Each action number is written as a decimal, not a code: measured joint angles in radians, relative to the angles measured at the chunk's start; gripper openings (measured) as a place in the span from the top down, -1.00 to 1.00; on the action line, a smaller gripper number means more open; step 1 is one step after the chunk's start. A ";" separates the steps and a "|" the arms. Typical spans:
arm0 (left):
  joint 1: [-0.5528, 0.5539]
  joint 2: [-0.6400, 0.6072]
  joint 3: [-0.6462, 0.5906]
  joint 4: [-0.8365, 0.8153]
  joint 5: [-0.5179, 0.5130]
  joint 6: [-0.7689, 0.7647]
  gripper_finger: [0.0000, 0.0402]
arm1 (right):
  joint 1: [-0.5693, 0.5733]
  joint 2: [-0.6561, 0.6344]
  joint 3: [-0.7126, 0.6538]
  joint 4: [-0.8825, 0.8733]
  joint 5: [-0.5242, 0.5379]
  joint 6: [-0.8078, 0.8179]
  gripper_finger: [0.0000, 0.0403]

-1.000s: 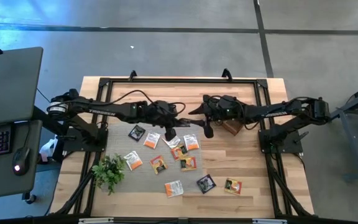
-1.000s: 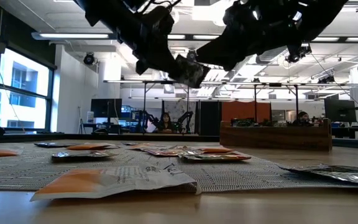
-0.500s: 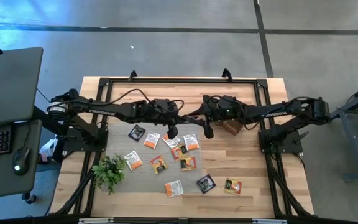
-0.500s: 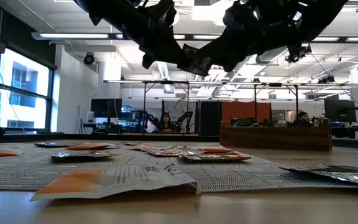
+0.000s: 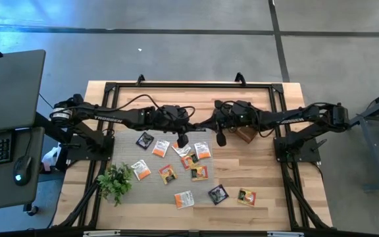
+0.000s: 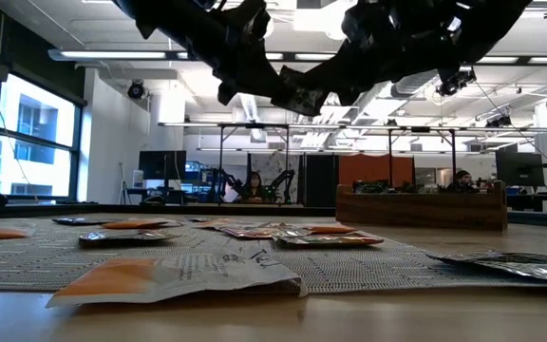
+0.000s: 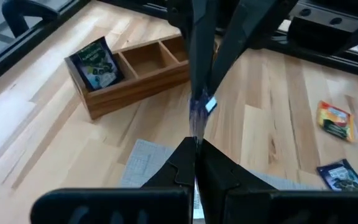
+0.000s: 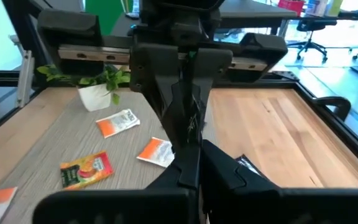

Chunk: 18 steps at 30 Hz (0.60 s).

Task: Pick & Place Tea
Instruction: Put the black tea bag into the left section of the wooden organizer

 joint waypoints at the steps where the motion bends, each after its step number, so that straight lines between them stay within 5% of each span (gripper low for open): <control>1: 0.000 0.000 0.000 0.000 -0.002 0.000 1.00 | 0.000 0.000 0.000 -0.007 0.000 0.000 0.98; 18: 0.000 0.000 0.000 0.008 -0.048 0.046 0.92 | 0.000 0.001 -0.001 -0.204 0.042 0.019 0.99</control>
